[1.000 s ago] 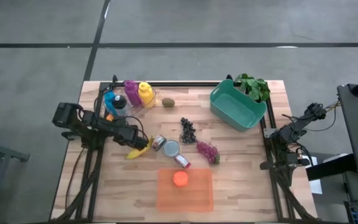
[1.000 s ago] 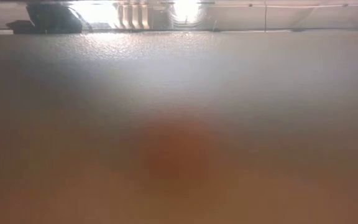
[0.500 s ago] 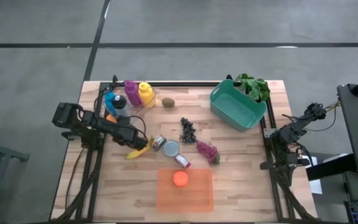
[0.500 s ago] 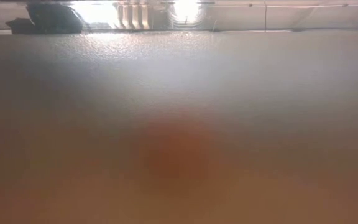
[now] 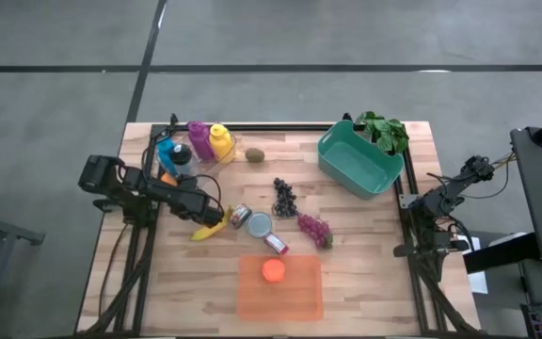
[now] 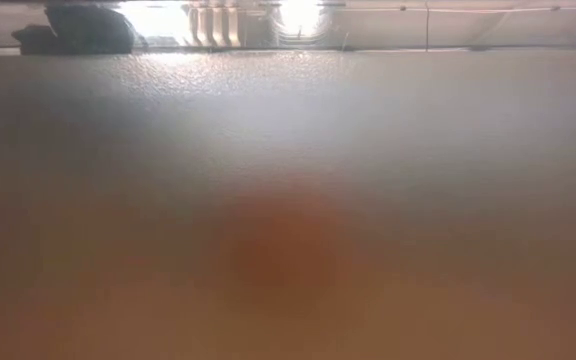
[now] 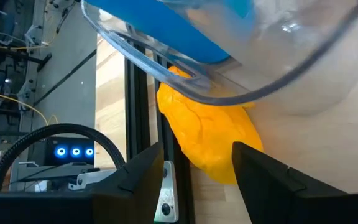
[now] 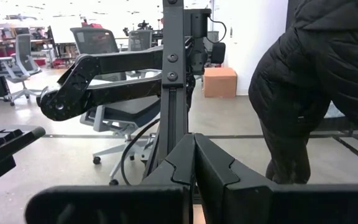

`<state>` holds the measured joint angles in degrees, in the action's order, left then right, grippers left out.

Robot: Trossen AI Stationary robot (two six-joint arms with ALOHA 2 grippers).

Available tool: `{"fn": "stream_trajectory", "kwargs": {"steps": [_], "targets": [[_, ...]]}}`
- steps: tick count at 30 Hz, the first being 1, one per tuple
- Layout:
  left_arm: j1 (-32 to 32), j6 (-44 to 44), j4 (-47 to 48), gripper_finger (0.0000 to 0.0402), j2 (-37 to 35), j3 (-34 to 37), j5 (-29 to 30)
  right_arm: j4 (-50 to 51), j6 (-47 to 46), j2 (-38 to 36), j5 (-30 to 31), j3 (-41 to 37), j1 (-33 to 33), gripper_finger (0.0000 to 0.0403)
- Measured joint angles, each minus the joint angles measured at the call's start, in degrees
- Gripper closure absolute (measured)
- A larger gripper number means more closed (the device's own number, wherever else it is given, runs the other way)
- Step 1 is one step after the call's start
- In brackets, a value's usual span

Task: Pick & Place Food Item
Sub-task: Put the yellow mango into the orange bin, then adjust the transparent bin

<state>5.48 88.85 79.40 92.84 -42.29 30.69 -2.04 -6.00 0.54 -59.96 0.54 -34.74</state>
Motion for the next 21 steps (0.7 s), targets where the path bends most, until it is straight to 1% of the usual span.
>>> {"fn": "stream_trajectory", "kwargs": {"steps": [3,12,14,18,20,21], "targets": [[0.0,2.63,-0.75,0.0207,0.0,1.6,0.16,0.0,0.0,0.0,0.0,-0.02,-0.02,0.0395],[0.04,2.65,-2.35,0.0208,-0.01,1.25,1.47,0.0,0.0,0.02,0.0,-0.02,-0.02,0.0395],[0.04,2.67,-3.16,0.0208,-0.04,0.76,0.72,0.02,0.02,0.0,0.0,-0.02,0.0,0.0395],[0.13,2.03,-5.27,0.0208,-0.13,-1.04,-4.66,0.0,0.02,0.0,0.0,-0.02,-0.02,0.0395],[0.22,-0.18,-4.51,0.0208,-0.13,-1.86,-4.21,0.0,0.02,0.0,0.0,0.0,0.0,0.0395],[0.22,-1.43,-3.7,0.0208,-0.13,-2.32,-2.84,0.02,0.02,0.0,0.0,-0.02,0.0,0.0395]]}}
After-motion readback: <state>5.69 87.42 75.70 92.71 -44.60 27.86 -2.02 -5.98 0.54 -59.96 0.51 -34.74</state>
